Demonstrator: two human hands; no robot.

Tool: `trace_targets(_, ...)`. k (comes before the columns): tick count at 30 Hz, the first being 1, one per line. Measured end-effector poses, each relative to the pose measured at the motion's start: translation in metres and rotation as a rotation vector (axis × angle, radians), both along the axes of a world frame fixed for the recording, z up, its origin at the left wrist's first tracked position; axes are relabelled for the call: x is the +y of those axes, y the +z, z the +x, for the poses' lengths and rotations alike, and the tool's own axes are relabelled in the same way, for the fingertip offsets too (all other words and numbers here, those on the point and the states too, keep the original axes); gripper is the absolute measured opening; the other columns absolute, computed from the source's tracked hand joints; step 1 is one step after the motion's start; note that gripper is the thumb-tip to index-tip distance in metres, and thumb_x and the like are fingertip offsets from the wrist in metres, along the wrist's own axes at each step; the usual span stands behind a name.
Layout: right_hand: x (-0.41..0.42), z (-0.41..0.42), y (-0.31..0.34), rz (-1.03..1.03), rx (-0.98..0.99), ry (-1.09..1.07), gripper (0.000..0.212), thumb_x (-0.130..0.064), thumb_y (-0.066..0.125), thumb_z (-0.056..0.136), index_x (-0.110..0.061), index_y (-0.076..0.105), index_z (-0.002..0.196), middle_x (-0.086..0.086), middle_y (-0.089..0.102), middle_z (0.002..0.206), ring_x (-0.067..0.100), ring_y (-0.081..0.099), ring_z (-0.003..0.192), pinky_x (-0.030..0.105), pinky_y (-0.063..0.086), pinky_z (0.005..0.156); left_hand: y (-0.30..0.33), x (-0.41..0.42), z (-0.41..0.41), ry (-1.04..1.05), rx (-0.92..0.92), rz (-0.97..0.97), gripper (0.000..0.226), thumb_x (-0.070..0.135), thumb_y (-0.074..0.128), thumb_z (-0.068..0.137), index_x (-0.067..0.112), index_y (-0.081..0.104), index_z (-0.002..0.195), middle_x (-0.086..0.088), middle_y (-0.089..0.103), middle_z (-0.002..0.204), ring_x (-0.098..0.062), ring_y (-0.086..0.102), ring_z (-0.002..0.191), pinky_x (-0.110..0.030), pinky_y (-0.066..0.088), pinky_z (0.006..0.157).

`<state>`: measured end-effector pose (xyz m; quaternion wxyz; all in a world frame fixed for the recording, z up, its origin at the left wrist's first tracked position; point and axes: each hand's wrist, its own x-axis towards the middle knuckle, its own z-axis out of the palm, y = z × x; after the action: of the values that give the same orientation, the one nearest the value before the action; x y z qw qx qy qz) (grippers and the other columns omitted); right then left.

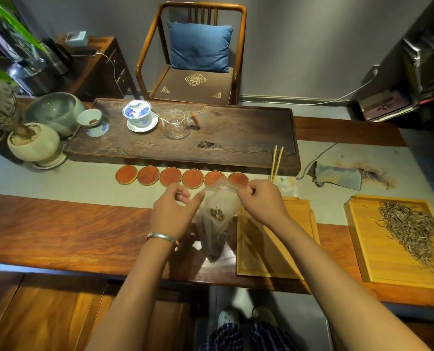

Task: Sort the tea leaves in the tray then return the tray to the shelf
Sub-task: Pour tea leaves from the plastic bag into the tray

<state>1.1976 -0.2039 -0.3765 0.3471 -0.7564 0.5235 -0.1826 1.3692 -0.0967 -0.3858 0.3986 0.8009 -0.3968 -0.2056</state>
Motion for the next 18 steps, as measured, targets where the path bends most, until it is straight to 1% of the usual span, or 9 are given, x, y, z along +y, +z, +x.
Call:
trace_targets(1, -0.001, -0.001, -0.001, 0.026, -0.029, -0.011, 0.036, -0.023, 0.055, 0.079, 0.002, 0.048, 0.054, 0.017, 0.055, 0.053, 0.028, 0.057, 0.057, 0.042, 0.050, 0.059, -0.002, 0.002, 0.003, -0.056, 0.073, 0.025, 0.058, 0.072, 0.055, 0.066, 0.029, 0.050, 0.104, 0.011, 0.058, 0.103, -0.001, 0.058, 0.077, -0.019, 0.040, 0.057)
trace_targets(2, -0.001, -0.001, -0.002, 0.051, -0.058, -0.023, 0.040, -0.027, 0.053, 0.079, 0.006, 0.050, 0.057, 0.022, 0.059, 0.058, 0.032, 0.059, 0.060, 0.043, 0.051, 0.061, -0.005, 0.005, 0.006, -0.113, 0.154, 0.048, 0.078, 0.078, 0.051, 0.061, 0.033, 0.039, 0.123, 0.011, 0.047, 0.121, 0.003, 0.052, 0.089, -0.014, 0.039, 0.061)
trace_targets(3, -0.001, -0.003, -0.004, 0.074, -0.082, -0.037, 0.046, -0.033, 0.052, 0.078, 0.008, 0.051, 0.058, 0.024, 0.059, 0.060, 0.033, 0.059, 0.061, 0.043, 0.052, 0.062, -0.011, 0.010, 0.011, -0.153, 0.223, 0.062, 0.092, 0.081, 0.052, 0.058, 0.037, 0.026, 0.135, 0.010, 0.034, 0.131, 0.004, 0.045, 0.098, -0.010, 0.039, 0.068)
trace_targets(5, -0.004, -0.006, -0.008, 0.131, -0.107, -0.053, 0.048, -0.034, 0.051, 0.080, 0.009, 0.051, 0.058, 0.020, 0.052, 0.057, 0.030, 0.054, 0.058, 0.043, 0.052, 0.063, -0.024, 0.022, 0.020, -0.221, 0.266, 0.115, 0.112, 0.079, 0.064, 0.050, 0.041, 0.012, 0.141, 0.007, 0.020, 0.144, 0.001, 0.034, 0.114, -0.016, 0.039, 0.089)
trace_targets(7, -0.008, -0.010, -0.013, 0.264, -0.183, -0.077, 0.039, -0.025, 0.053, 0.087, 0.002, 0.054, 0.058, 0.017, 0.055, 0.061, 0.024, 0.059, 0.058, 0.044, 0.056, 0.065, -0.040, 0.030, 0.025, -0.327, 0.171, 0.256, 0.128, 0.075, 0.074, 0.041, 0.040, 0.005, 0.143, 0.006, 0.011, 0.151, -0.010, 0.025, 0.128, -0.029, 0.033, 0.103)
trace_targets(9, -0.011, -0.015, -0.018, 0.415, -0.265, -0.100, 0.035, -0.023, 0.053, 0.091, 0.002, 0.061, 0.068, 0.020, 0.064, 0.072, 0.022, 0.063, 0.057, 0.039, 0.057, 0.065, -0.056, 0.030, 0.023, -0.441, 0.048, 0.370, 0.134, 0.071, 0.078, 0.039, 0.039, 0.001, 0.144, 0.004, 0.006, 0.154, -0.020, 0.019, 0.138, -0.040, 0.028, 0.111)
trace_targets(11, -0.015, -0.019, -0.022, 0.478, -0.290, -0.101, 0.039, -0.025, 0.052, 0.092, 0.011, 0.062, 0.082, 0.022, 0.064, 0.076, 0.021, 0.061, 0.056, 0.032, 0.054, 0.060, -0.069, 0.021, 0.018, -0.523, -0.024, 0.414, 0.137, 0.069, 0.079, 0.040, 0.037, -0.002, 0.145, 0.002, 0.004, 0.156, -0.024, 0.012, 0.143, -0.046, 0.025, 0.114)
trace_targets(15, -0.025, -0.032, -0.034, 0.481, -0.249, -0.132, 0.039, -0.024, 0.052, 0.092, 0.014, 0.062, 0.090, 0.018, 0.063, 0.078, 0.025, 0.061, 0.069, 0.034, 0.056, 0.068, -0.093, -0.006, 0.002, -0.581, -0.129, 0.424, 0.138, 0.075, 0.075, 0.037, 0.041, -0.007, 0.143, 0.000, 0.004, 0.158, -0.021, 0.008, 0.144, -0.042, 0.018, 0.116)
trace_targets(18, -0.027, -0.046, -0.041, 0.539, -0.284, -0.201, 0.034, -0.025, 0.052, 0.094, 0.005, 0.066, 0.088, 0.010, 0.064, 0.072, 0.014, 0.060, 0.060, 0.018, 0.050, 0.051, -0.109, -0.022, -0.008, -0.632, -0.195, 0.406, 0.133, 0.074, 0.073, 0.039, 0.039, -0.001, 0.144, -0.002, 0.021, 0.154, -0.023, 0.023, 0.139, -0.040, 0.026, 0.113)
